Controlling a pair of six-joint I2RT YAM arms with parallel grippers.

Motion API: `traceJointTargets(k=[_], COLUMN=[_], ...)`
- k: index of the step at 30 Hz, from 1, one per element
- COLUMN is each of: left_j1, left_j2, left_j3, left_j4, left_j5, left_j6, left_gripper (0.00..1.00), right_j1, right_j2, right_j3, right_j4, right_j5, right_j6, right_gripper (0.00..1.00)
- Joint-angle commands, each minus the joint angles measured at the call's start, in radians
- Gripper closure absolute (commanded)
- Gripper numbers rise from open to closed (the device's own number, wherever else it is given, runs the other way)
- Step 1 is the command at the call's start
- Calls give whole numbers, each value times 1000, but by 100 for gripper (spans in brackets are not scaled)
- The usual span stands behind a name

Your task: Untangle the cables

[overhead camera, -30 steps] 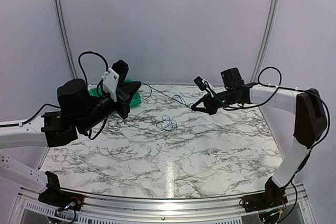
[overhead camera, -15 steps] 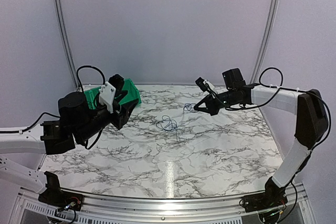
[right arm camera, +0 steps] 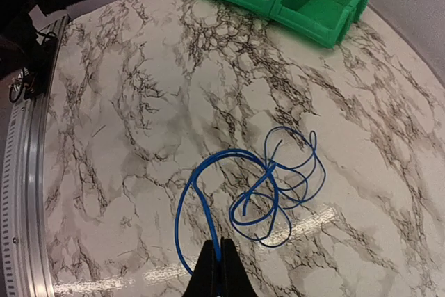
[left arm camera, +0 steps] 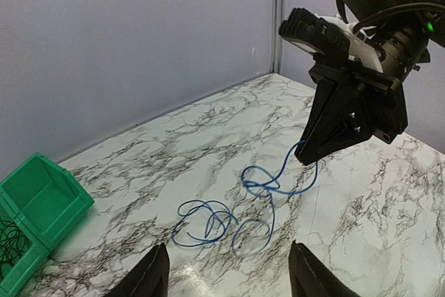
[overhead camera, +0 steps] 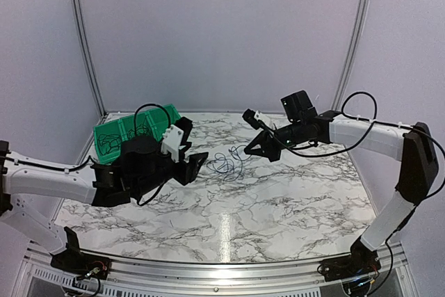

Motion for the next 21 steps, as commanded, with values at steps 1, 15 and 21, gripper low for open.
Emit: traceJointTargets(k=[1,15,21], left_j1=[-24,-21,0], left_j2=[152,414,492], left_j3=[127,275,329], left_j4=[121,214,236], left_j5=[52,86,-5], left_j6=[-25,-31,-41], left_gripper=[40,52,60], right_j1=[53,60,59], right_j2=[-4,-25,-56], right_j3=[53,55,51], right_j4=[-31,-36,-40], right_j5=[9,-77,-152], right_j6=[-4,12,5], right_gripper=[100,100,100])
